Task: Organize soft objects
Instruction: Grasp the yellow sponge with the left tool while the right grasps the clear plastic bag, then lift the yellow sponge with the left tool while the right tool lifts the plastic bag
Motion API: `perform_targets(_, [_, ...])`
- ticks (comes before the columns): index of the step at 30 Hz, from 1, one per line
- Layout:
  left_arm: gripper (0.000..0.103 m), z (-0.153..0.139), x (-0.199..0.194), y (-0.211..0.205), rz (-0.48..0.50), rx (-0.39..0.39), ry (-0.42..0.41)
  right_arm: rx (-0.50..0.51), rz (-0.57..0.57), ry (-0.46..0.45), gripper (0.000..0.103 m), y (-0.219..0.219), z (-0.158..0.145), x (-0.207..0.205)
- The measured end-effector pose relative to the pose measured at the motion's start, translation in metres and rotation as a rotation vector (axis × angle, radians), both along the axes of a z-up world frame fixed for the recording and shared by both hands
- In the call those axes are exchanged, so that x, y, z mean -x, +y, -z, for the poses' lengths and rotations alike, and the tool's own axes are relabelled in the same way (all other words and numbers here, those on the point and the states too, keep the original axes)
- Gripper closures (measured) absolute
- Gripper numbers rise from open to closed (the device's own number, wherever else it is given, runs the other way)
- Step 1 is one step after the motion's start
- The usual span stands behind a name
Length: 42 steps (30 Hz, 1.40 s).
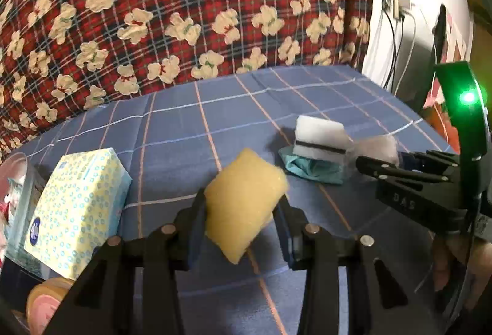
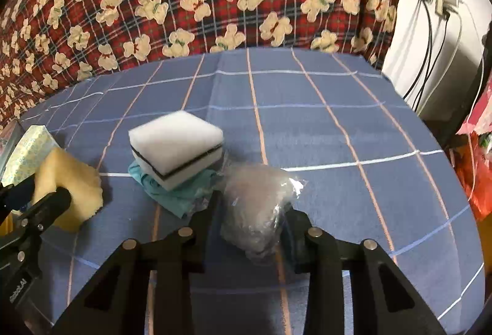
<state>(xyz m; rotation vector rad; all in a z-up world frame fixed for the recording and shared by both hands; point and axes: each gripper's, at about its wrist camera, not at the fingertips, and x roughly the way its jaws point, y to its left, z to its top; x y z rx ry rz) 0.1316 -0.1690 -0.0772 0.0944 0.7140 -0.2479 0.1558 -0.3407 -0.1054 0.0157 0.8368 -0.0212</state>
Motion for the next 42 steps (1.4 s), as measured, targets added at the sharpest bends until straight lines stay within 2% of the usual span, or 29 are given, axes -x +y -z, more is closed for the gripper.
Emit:
perform_targets(4, [0.063, 0.000, 0.003, 0.004, 0.004, 0.029, -0.026, 0.016, 0.006, -0.027, 0.067, 0.002, -0.004, 0.004])
perform_targets(7, [0.063, 0.000, 0.002, 0.005, 0.013, 0.048, -0.025, -0.022, -0.001, -0.046, 0.067, 0.001, -0.006, 0.006])
perform_targets(14, [0.063, -0.003, 0.006, 0.013, -0.006, 0.091, -0.058, -0.035, 0.008, -0.154, 0.068, 0.007, -0.019, 0.022])
perform_targets(18, [0.063, -0.003, 0.009, 0.008, -0.001, 0.064, -0.077, -0.045, 0.018, -0.188, 0.068, 0.010, -0.024, 0.027])
perform_targets(25, [0.063, -0.004, 0.010, 0.012, -0.014, 0.076, -0.090, -0.043, 0.040, -0.216, 0.068, 0.010, -0.026, 0.030])
perform_targets(33, [0.063, -0.007, 0.020, 0.014, -0.025, 0.072, -0.158, -0.036, 0.074, -0.278, 0.068, 0.008, -0.032, 0.042])
perform_targets(42, [0.063, -0.011, 0.027, 0.022, -0.036, 0.079, -0.197, -0.035, 0.095, -0.312, 0.068, 0.010, -0.036, 0.047])
